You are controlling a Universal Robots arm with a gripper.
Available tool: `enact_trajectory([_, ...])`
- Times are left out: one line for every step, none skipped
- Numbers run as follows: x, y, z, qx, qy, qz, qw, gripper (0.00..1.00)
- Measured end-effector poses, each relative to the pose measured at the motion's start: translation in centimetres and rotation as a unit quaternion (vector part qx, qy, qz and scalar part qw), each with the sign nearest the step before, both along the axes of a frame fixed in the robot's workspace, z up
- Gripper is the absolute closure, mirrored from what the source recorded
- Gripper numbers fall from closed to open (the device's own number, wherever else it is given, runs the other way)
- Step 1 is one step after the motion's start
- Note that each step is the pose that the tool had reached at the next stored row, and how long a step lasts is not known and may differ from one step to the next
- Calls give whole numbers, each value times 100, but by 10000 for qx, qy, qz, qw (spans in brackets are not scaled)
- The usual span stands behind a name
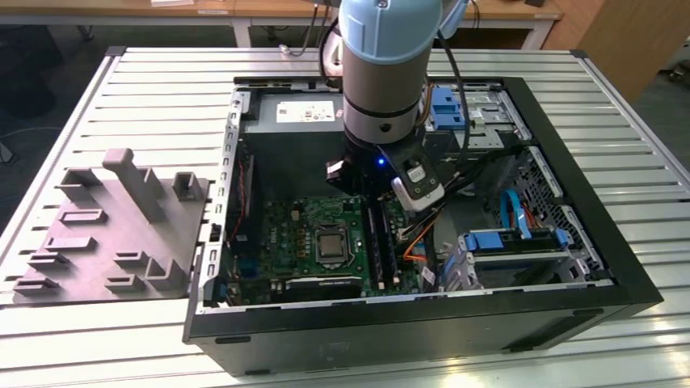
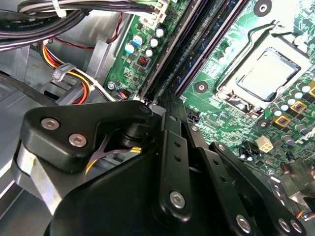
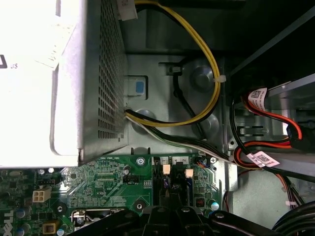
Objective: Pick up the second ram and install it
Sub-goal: 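Press down the second ram until it locks into place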
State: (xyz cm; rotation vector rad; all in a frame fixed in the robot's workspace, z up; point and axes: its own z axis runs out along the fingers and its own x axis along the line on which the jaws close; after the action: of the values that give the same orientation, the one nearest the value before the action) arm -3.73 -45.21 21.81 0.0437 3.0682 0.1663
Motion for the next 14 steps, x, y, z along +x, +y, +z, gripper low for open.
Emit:
enact_trajectory([0,0,0,0,0,0,10000,90])
enact_trajectory([0,0,-1,0,0,0,10000,90])
enact_trajectory([0,0,-1,1,0,0,10000,90])
enact_trajectory([0,0,-1,1,-1,0,10000,90])
enact_trajectory([0,0,-4,1,-1,0,10000,90])
enact_trajectory([0,1,-13,3,-1,0,10000,90])
enact_trajectory([0,0,-18,1,0,0,10000,90])
enact_trajectory([0,0,-19,0,0,0,10000,90])
enact_trajectory([0,0,-19,0,0,0,10000,90])
enact_trajectory([0,0,-19,-1,0,0,10000,90])
enact_trajectory([0,0,-20,0,0,0,10000,90])
enact_trajectory([0,0,-21,0,0,0,10000,90])
enact_trajectory([0,0,-21,0,-1,0,10000,90])
enact_trajectory([0,0,-21,0,0,0,10000,90])
